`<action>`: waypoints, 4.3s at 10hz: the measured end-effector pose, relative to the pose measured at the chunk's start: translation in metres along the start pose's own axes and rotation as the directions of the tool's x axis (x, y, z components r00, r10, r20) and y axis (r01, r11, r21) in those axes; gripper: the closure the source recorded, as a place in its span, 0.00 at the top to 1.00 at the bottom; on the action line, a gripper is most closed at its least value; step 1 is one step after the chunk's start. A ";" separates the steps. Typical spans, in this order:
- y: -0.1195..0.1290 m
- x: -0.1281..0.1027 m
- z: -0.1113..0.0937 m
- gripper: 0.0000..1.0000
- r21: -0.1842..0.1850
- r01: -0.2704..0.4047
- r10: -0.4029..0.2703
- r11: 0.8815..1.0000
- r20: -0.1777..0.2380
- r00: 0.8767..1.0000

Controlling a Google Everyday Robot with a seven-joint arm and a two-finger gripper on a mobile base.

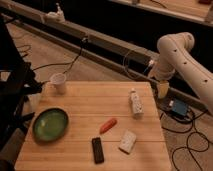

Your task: Pick up the ceramic bowl

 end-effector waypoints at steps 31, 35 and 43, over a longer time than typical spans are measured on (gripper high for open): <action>-0.056 -0.298 0.033 0.80 0.193 0.618 -0.644 0.762 0.118 0.756; -0.025 -0.346 0.069 0.80 0.153 0.696 -0.712 0.702 0.168 0.682; -0.001 -0.405 0.084 0.80 0.163 0.791 -0.805 0.590 0.196 0.560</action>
